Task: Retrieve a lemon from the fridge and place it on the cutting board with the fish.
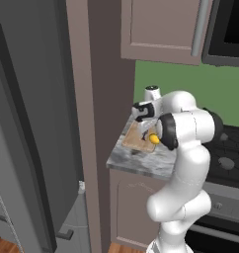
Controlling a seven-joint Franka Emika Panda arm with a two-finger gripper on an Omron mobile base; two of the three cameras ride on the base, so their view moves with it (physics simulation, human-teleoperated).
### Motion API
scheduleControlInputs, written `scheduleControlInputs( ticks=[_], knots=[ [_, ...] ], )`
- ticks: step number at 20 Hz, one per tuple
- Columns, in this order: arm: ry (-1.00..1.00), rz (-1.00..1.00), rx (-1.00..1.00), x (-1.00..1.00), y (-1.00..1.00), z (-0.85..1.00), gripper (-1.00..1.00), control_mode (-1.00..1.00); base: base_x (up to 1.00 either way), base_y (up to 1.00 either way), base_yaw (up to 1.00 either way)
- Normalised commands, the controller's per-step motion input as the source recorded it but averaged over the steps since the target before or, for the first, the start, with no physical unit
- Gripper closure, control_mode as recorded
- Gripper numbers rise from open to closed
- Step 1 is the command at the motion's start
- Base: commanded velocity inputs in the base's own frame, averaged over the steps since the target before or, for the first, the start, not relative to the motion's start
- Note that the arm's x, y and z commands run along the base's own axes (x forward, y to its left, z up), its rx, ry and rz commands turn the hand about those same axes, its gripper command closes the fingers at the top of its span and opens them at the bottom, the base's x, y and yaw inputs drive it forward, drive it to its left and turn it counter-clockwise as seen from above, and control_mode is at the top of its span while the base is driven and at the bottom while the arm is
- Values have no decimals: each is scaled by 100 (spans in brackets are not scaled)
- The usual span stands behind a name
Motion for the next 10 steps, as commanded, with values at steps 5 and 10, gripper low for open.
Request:
scheduleControlInputs(
  ticks=[5, 10],
  knots=[
    [-4, -6, 6, -69, 0, 10, -100, -100, 0, 0, 0],
    [0, -13, 4, -93, 2, 38, -100, -100, 0, 0, 0]
  ],
)
